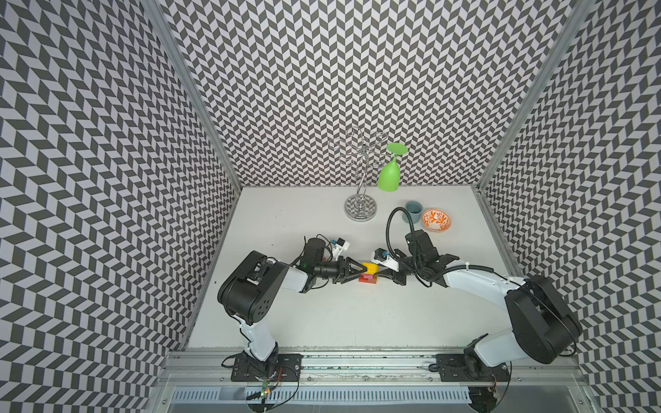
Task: Assemble the letter s with lego
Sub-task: Assemble the lego brick with the lego brick.
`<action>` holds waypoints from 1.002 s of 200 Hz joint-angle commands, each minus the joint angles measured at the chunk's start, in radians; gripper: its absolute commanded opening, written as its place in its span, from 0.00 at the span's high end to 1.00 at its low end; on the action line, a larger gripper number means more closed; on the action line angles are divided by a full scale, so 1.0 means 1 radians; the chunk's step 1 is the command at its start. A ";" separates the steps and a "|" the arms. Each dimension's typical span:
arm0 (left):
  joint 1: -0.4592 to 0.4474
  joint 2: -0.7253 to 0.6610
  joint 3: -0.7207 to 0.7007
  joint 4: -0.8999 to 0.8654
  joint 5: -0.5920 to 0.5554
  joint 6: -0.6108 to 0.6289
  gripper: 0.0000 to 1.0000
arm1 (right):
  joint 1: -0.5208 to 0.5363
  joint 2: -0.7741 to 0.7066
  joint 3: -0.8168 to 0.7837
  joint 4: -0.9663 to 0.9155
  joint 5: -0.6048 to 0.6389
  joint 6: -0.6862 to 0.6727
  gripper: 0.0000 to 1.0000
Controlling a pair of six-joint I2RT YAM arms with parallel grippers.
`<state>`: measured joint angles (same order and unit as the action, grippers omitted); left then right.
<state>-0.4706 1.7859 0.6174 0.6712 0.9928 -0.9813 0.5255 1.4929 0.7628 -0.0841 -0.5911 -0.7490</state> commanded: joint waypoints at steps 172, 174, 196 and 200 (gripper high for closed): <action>0.029 -0.119 0.049 -0.221 -0.083 0.090 0.09 | -0.014 -0.056 0.002 0.038 -0.025 0.043 0.47; 0.028 -0.123 0.050 -0.225 -0.083 0.091 0.08 | -0.014 -0.058 0.001 0.039 -0.025 0.044 0.46; 0.036 -0.160 0.062 -0.274 -0.085 0.115 0.05 | -0.029 -0.099 -0.010 0.043 -0.031 0.073 0.40; 0.038 -0.169 0.061 -0.286 -0.085 0.119 0.05 | -0.032 -0.111 -0.014 0.047 -0.031 0.083 0.39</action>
<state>-0.4438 1.6699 0.6521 0.4648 0.9222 -0.9096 0.5095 1.4498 0.7628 -0.0811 -0.5983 -0.6987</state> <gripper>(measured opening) 0.943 0.588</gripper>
